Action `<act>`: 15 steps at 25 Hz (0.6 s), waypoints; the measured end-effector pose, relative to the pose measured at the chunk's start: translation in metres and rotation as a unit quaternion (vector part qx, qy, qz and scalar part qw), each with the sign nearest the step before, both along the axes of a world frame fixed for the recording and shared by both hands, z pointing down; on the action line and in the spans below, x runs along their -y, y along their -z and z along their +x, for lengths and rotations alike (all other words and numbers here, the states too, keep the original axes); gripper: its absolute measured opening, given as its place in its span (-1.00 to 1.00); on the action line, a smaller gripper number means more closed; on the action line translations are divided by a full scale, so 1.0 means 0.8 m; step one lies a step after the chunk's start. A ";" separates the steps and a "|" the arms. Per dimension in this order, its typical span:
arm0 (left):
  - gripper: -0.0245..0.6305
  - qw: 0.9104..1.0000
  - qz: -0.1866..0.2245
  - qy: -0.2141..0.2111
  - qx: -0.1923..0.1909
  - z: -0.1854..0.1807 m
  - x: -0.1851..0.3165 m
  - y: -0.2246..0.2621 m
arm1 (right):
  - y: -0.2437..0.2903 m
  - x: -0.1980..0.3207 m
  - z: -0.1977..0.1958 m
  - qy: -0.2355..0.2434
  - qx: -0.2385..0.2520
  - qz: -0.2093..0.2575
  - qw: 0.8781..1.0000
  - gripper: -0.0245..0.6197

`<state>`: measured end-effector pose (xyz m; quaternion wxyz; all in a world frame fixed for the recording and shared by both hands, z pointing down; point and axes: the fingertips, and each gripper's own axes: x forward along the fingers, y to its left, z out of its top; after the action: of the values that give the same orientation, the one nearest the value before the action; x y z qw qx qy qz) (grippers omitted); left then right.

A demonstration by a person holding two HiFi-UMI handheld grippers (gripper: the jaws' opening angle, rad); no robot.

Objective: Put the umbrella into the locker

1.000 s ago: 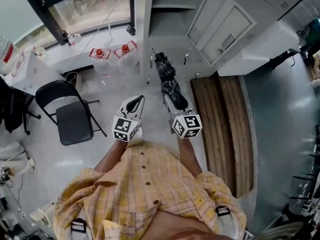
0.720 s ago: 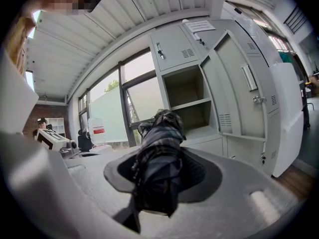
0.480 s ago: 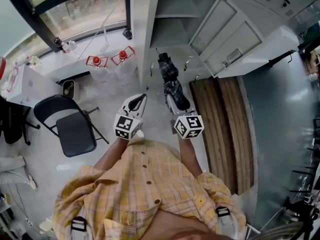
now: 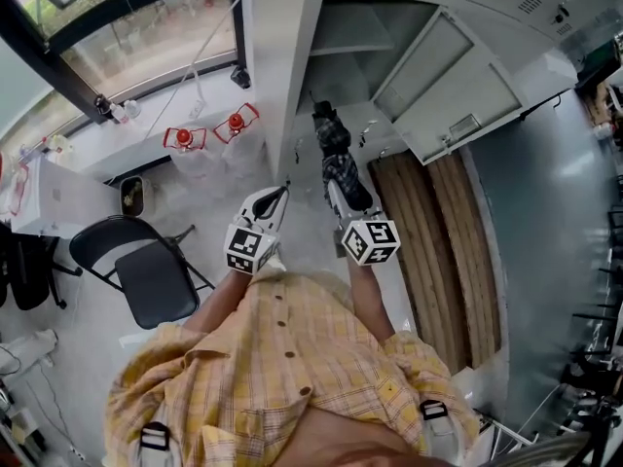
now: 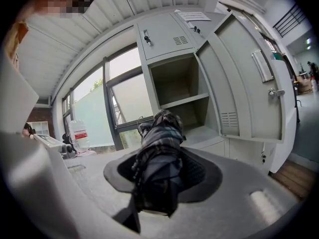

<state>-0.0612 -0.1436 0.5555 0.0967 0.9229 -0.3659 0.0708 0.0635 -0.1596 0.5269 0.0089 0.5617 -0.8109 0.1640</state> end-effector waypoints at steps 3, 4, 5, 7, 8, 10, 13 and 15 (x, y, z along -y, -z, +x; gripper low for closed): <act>-0.92 1.000 -0.005 -0.010 0.001 0.001 0.012 -0.007 | -0.001 0.013 0.000 -0.006 -0.005 -0.003 1.000 -0.37; -0.92 1.000 -0.005 -0.013 0.001 0.002 0.016 -0.010 | -0.002 0.017 0.001 -0.007 -0.007 -0.004 1.000 -0.37; -0.92 1.000 -0.006 -0.012 0.000 0.003 0.020 -0.010 | -0.003 0.021 0.002 -0.007 -0.009 -0.005 1.000 -0.36; -0.92 1.000 -0.007 -0.009 0.000 0.005 0.029 -0.011 | -0.004 0.030 0.004 -0.004 -0.009 -0.007 1.000 -0.37; -0.92 1.000 -0.006 -0.006 0.000 0.006 0.035 -0.010 | -0.004 0.036 0.006 -0.003 -0.008 -0.007 1.000 -0.37; -0.92 1.000 -0.002 0.001 0.002 0.010 0.047 -0.006 | -0.003 0.049 0.011 -0.002 -0.006 -0.005 1.000 -0.36; -0.92 1.000 0.002 -0.003 0.012 0.017 0.056 -0.015 | -0.003 0.065 0.017 0.004 -0.006 -0.002 1.000 -0.37; -0.92 1.000 0.006 -0.001 0.019 0.021 0.065 -0.021 | -0.004 0.077 0.022 0.007 -0.005 0.000 1.000 -0.36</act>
<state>-0.0444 -0.1955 0.5726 0.0844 0.9224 -0.3667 0.0865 0.0813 -0.2209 0.5299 0.0145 0.5568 -0.8148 0.1608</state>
